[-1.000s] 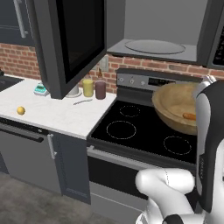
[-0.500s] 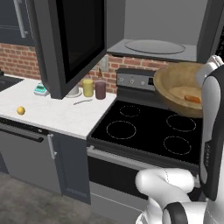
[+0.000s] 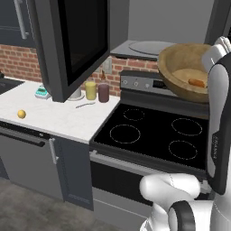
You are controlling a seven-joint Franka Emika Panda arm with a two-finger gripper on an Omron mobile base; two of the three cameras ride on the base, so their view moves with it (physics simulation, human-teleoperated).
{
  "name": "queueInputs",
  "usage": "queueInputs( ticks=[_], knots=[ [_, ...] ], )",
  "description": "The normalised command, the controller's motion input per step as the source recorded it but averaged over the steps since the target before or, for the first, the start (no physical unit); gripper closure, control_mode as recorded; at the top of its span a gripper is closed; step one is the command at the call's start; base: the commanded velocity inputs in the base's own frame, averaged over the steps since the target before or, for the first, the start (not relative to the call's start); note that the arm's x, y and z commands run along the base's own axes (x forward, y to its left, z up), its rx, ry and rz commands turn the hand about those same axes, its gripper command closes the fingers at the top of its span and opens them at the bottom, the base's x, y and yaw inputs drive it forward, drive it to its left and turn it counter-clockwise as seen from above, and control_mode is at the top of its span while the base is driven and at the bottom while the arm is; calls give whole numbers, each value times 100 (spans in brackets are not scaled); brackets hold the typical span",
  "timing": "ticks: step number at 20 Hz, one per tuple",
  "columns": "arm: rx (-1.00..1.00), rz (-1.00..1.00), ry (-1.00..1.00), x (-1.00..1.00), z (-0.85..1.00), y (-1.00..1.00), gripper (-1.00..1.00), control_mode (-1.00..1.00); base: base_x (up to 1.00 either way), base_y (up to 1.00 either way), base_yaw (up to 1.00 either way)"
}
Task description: Pick the carrot from the sink and place it in the bowl. Then pick the bowl and place it in the microwave. Then close the microwave door and press the start button.
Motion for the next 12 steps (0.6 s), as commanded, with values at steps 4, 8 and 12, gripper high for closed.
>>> queueInputs(
  ticks=[4, 8, 12],
  knots=[
    [0, 0, -9, 38, 21, 0, 100, -100, 0, 0, 0],
    [0, 0, -11, 37, 23, 0, 100, -100, 0, 0, 0],
    [0, 0, -8, 51, 13, 0, 100, -100, 0, 0, 0]
  ],
)
